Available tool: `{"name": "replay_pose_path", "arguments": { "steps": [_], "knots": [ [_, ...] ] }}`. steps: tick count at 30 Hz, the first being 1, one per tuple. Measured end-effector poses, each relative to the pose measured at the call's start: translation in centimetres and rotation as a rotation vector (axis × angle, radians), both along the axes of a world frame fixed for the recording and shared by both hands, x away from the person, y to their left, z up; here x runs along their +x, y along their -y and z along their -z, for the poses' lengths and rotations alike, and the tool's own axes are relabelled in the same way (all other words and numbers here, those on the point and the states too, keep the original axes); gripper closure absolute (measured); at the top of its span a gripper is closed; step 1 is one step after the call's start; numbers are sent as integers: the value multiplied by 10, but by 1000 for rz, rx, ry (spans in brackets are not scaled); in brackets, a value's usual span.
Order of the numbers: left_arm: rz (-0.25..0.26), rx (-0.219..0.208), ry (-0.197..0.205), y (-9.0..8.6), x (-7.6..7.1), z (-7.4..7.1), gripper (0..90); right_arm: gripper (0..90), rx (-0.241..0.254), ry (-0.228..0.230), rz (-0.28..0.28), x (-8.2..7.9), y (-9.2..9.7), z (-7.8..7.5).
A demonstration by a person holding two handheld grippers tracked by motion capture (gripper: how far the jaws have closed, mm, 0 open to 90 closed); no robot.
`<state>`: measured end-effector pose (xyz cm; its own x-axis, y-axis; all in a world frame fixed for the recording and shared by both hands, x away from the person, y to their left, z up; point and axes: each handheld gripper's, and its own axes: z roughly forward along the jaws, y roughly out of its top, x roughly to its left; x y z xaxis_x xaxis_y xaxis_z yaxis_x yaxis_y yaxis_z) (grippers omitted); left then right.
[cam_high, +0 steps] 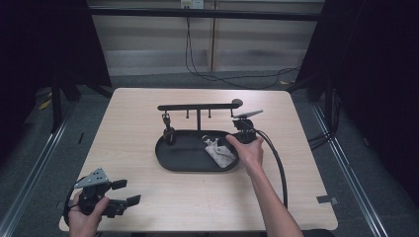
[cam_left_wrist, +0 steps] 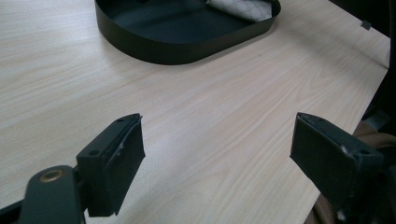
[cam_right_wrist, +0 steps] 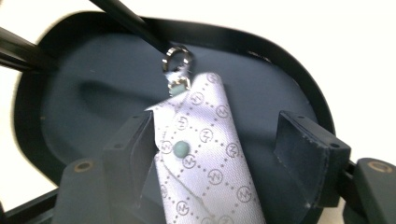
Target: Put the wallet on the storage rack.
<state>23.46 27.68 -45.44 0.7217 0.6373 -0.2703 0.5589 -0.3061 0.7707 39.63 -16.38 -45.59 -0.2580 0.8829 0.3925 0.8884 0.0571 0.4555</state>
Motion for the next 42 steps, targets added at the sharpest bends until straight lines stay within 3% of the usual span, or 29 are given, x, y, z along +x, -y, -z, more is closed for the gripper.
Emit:
{"name": "replay_pose_path", "arguments": {
  "steps": [8,13,16,18,23,30,42],
  "knots": [
    [-10,1,1,0,0,1,171,237,4,81,-26,-14,16,-9],
    [-18,-9,1,0,1,1,170,204,20,163,-24,-26,25,-16],
    [-21,-14,-5,1,2,1,170,204,-23,216,-17,-37,30,-17],
    [-23,-14,-6,1,2,2,170,203,4,222,-19,-42,34,-17],
    [-24,-11,-8,0,2,2,170,198,1,238,-14,-56,47,-20],
    [-22,-8,-7,1,2,1,170,193,-17,266,-27,-78,62,-18],
    [-14,17,-27,2,2,3,170,190,-56,271,-18,-121,90,-13]
  ]
}}
